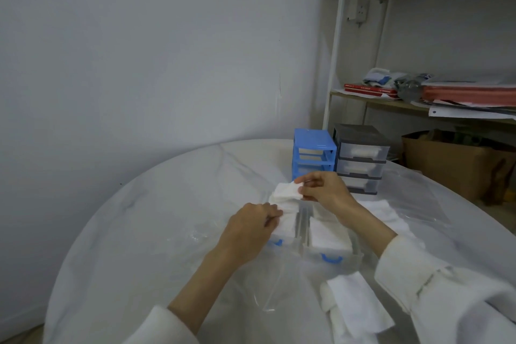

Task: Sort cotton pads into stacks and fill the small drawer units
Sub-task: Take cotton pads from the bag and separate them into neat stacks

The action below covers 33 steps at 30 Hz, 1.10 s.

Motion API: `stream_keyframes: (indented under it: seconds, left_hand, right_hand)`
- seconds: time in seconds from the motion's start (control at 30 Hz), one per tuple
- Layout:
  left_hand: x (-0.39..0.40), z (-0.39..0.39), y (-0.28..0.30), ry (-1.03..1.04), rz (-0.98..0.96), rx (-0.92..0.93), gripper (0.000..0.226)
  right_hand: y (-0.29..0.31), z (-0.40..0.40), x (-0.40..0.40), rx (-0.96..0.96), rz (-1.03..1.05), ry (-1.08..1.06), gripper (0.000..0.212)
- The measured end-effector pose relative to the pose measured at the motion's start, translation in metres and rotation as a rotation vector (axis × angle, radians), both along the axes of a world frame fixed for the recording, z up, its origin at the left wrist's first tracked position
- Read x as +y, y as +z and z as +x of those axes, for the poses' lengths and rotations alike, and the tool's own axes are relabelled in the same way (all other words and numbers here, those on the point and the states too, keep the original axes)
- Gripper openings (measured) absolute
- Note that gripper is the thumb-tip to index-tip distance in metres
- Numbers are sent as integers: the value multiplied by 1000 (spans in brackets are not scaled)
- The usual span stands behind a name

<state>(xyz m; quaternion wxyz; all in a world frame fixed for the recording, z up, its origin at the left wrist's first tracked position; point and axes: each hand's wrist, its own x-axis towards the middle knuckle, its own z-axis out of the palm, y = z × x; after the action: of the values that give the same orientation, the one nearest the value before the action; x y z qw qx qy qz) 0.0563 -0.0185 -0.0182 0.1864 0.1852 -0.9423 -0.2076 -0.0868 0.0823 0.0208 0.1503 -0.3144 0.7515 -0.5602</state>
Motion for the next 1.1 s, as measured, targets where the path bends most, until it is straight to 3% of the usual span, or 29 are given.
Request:
stream_keyframes:
  seconds: [0.27, 0.43, 0.67, 1.1]
  left_hand:
    - [-3, 3, 8, 151, 1, 293, 23]
    - [-6, 5, 4, 159, 39, 152, 37]
    - [-8, 3, 1, 186, 230, 98, 42]
    - [-5, 3, 2, 155, 286, 112, 37]
  right_hand:
    - [-11, 1, -11, 366, 233, 38, 16]
    - [-15, -2, -13, 574, 321, 47, 16]
    - [-12, 0, -12, 606, 345, 77, 18]
    - [-8, 13, -5, 709, 499, 340, 31]
